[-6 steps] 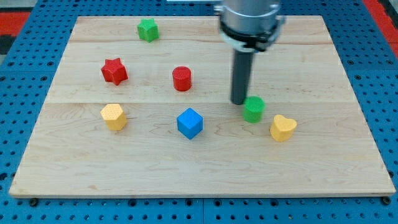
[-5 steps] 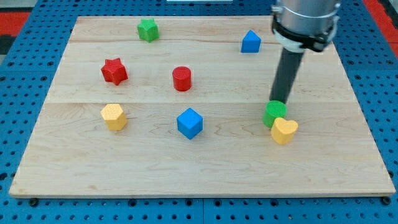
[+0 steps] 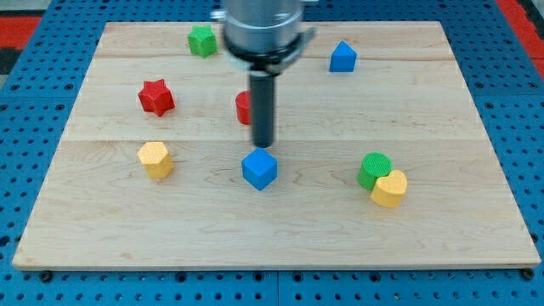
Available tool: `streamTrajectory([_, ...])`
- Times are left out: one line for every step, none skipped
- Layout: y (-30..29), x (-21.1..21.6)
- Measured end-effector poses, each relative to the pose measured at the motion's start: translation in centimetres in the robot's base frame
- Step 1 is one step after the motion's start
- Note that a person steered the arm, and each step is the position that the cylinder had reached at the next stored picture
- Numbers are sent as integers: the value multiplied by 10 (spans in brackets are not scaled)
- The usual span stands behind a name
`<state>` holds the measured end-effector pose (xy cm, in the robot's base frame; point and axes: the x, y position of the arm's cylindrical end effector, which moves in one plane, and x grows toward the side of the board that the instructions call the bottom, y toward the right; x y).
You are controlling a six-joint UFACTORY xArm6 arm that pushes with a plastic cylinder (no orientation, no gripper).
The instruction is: Push blue cube and yellow hexagon to the right side of the board
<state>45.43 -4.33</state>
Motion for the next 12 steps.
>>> streamTrajectory([-39, 3])
streamTrajectory([21, 74])
streamTrajectory([115, 79])
streamTrajectory([47, 79])
streamTrajectory([18, 57])
streamTrajectory([76, 49])
streamTrajectory([136, 63])
streamTrajectory([51, 48])
streamTrajectory([-33, 38])
streamTrajectory([-36, -18])
streamTrajectory([-133, -19])
streamTrajectory([-199, 12])
